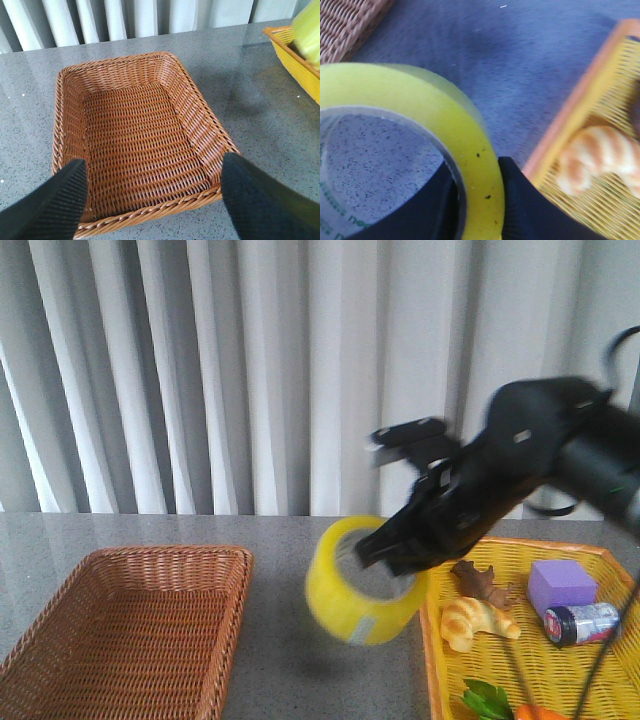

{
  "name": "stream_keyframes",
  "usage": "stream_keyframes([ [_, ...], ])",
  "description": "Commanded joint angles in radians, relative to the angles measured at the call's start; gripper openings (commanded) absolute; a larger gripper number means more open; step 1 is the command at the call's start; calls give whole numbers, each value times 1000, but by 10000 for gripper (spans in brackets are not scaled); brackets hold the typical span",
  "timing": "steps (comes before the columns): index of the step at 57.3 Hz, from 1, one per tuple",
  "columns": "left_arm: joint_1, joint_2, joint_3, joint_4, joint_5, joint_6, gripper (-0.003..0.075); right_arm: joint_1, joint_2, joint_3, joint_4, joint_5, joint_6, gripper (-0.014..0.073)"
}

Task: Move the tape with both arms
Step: 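Lift the tape roll with the right gripper and set it on the table between baskets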

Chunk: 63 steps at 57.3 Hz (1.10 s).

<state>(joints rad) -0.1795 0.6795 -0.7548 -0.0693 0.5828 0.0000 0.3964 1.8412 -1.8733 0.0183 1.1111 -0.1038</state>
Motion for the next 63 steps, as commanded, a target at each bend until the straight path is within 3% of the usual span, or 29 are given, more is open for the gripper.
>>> stream_keyframes([
  [1,-8,7,-29,-6,-63,0,534,52,6,-45,-58,-76,10,153],
  [32,-8,7,-29,-7,-65,0,534,89,210,-99,-148,-79,41,180],
  [52,-8,7,-29,-7,-66,0,534,88,208,-99,-185,-81,49,386],
  [63,-8,7,-29,-7,-67,0,534,88,113,-99,-206,-23,86,411],
])
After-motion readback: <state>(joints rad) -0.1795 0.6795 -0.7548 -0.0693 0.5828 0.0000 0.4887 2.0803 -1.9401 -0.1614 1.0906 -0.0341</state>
